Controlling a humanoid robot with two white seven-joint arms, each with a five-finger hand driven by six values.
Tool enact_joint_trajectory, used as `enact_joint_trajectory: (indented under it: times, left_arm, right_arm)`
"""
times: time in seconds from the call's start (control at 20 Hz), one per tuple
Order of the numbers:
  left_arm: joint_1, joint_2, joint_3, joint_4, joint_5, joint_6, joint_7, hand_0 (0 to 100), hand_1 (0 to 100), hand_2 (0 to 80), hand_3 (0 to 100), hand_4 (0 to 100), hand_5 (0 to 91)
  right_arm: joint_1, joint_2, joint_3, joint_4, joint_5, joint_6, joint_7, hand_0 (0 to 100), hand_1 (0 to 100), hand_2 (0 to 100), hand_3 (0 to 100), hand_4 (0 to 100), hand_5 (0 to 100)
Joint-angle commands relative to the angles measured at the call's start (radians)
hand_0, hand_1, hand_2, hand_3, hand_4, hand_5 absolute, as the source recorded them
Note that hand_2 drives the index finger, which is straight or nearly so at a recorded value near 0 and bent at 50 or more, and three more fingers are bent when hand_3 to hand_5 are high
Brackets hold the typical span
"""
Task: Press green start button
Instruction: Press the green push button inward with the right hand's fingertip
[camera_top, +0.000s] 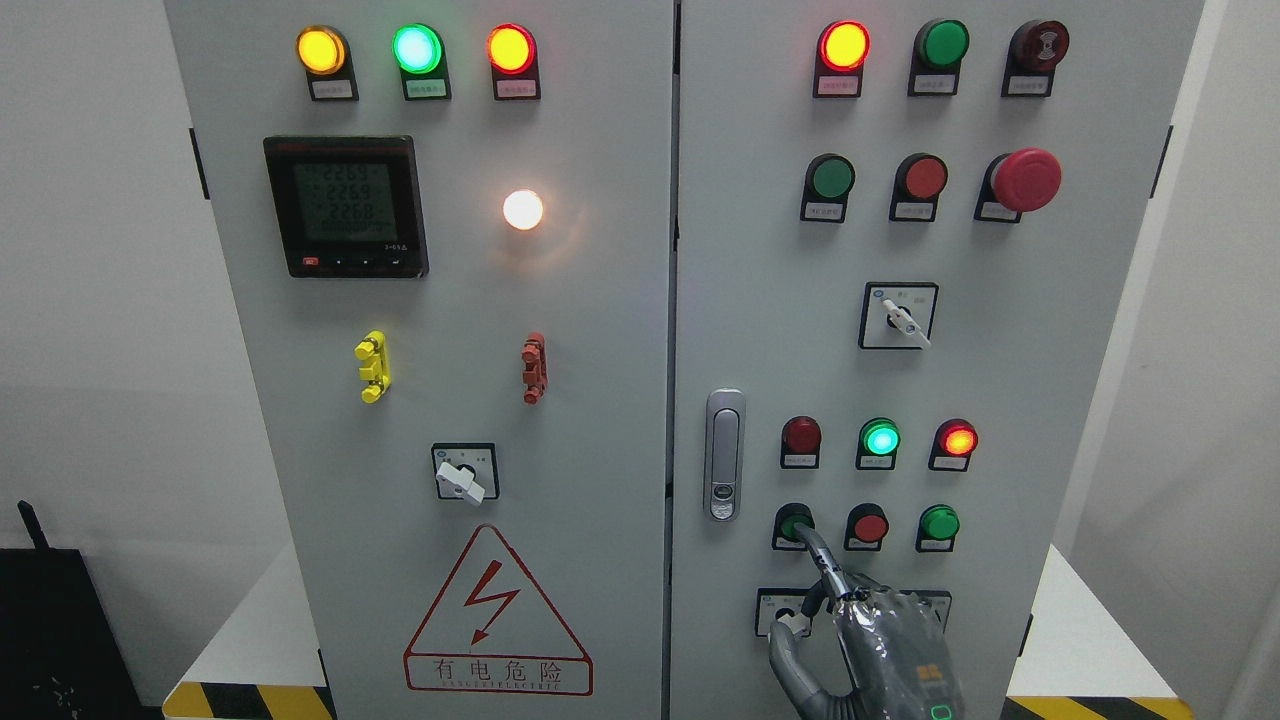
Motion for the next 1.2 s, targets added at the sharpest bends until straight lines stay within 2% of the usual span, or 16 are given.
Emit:
enact_joint_trajectory:
  times: [0.0, 1.15]
  left_arm:
    - [0.000, 0.000, 0.000, 0.000, 0.000, 0.000, 0.000, 12, 56, 0.0, 0, 0, 0.0]
    - [0.000, 0.000, 0.000, 0.000, 0.000, 0.000, 0.000, 12, 56, 0.0, 0, 0, 0.0]
  right_arm:
    - [-0.008, 0.000, -0.005, 0.020, 0.000, 0.002, 0.002, 67, 40, 0, 61, 65, 62]
    - [0.006, 0.002, -0.005, -0.037, -0.015, -0.006, 0.006, 67, 41, 0, 62, 65, 62]
